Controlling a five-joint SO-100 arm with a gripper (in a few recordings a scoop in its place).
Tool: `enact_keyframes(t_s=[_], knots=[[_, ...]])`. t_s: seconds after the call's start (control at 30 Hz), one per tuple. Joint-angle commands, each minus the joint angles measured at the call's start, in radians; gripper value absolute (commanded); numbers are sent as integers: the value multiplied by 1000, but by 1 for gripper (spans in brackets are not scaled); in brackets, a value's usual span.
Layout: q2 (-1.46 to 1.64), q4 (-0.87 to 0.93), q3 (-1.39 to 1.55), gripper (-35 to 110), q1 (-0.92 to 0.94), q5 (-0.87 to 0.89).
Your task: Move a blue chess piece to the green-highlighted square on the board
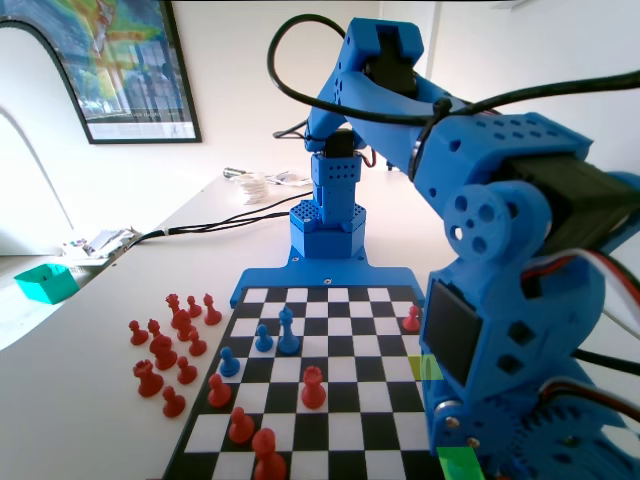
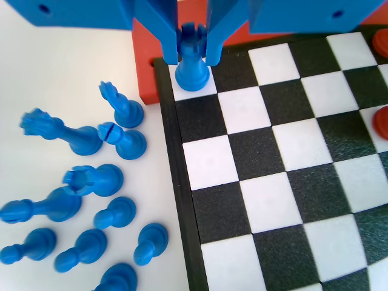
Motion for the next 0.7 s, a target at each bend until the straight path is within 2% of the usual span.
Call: enact_keyframes(t_s=[0.0,0.33,0.67], knots=[[41,12,-63,18,-12,2],[107,51,-48,21,-15,0],[376,190,41,20,-51,-6]])
